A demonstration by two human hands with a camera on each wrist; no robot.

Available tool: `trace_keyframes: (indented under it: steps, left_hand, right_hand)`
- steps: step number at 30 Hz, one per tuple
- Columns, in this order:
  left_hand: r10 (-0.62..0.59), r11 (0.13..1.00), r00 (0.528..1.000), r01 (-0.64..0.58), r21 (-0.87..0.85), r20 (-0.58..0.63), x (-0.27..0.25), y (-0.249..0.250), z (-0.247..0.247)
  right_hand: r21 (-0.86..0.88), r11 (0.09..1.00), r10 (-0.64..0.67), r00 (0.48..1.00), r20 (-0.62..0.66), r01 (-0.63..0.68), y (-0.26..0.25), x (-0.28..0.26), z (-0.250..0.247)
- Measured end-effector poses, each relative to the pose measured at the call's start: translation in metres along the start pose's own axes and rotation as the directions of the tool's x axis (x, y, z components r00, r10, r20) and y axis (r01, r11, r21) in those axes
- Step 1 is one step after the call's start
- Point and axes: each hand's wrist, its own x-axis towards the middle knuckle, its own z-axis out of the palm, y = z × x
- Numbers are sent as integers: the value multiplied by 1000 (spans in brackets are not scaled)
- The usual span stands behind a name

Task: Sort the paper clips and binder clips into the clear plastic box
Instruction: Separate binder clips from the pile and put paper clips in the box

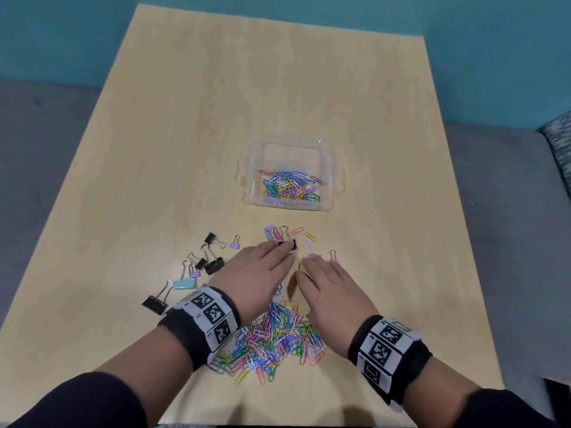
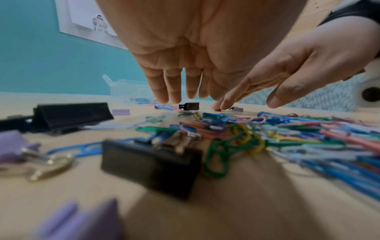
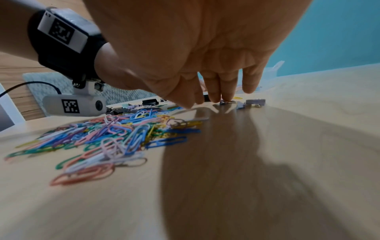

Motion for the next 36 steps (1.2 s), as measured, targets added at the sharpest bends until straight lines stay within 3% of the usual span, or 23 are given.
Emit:
trace_keyframes:
  steps: [10, 19, 36]
  left_hand:
    - [-60, 995, 998, 62, 82, -22, 12, 20, -9]
    - [-224, 973, 974, 222, 61, 24, 12, 19, -13]
    - [-231, 973, 973, 231, 30, 7, 24, 15, -15]
  right_hand:
    - [37, 992, 117, 993, -16, -117, 16, -11, -1]
    - [44, 995, 86, 995, -42, -84, 12, 21, -8]
    - [37, 997, 60, 998, 14, -61, 13, 34, -7]
